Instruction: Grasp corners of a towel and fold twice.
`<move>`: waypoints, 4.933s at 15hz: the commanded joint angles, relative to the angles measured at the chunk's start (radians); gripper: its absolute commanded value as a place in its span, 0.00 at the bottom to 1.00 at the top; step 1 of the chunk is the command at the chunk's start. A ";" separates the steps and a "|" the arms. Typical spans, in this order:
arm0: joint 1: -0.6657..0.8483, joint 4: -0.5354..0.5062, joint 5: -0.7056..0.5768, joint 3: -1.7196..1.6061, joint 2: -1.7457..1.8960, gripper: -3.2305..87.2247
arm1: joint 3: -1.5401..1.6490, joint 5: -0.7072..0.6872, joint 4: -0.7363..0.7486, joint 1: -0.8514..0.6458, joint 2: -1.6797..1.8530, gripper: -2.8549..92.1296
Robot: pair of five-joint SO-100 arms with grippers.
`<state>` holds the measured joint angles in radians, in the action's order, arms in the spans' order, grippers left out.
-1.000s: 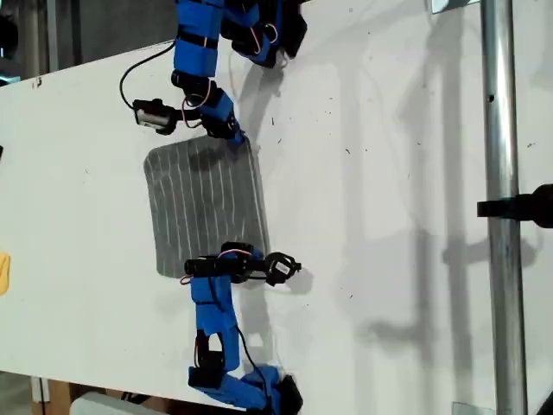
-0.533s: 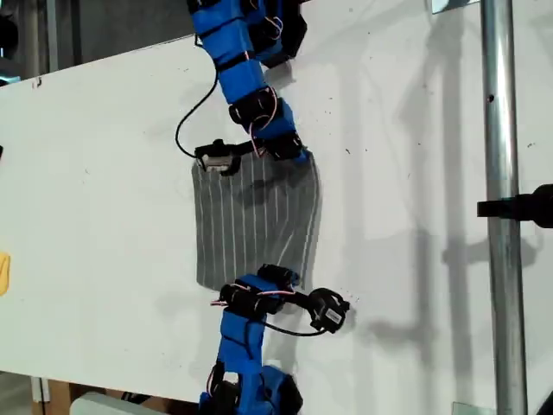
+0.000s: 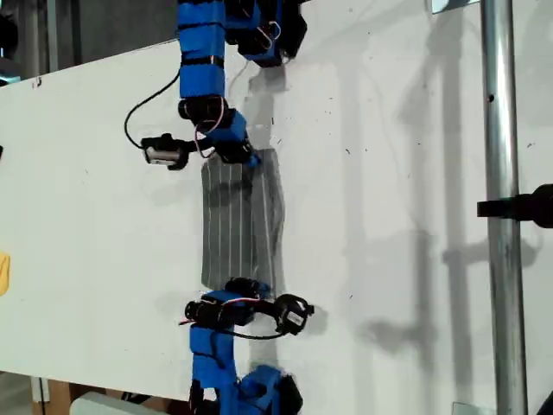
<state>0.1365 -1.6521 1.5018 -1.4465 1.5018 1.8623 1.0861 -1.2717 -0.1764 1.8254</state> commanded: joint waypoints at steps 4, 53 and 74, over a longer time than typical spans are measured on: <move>0.540 -0.012 -0.433 0.187 -0.057 0.00 | -0.247 -0.491 0.029 -0.538 -0.081 0.03; 0.141 0.351 0.015 -1.657 1.976 0.01 | 0.259 0.038 -0.301 -0.555 0.569 0.03; 0.143 0.351 -0.505 -1.671 1.976 0.10 | 0.913 0.353 -0.038 -0.155 1.261 0.03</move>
<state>0.2777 -1.3085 1.0063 -3.1063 3.4714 2.7259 1.3545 -1.2809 -0.3835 2.9790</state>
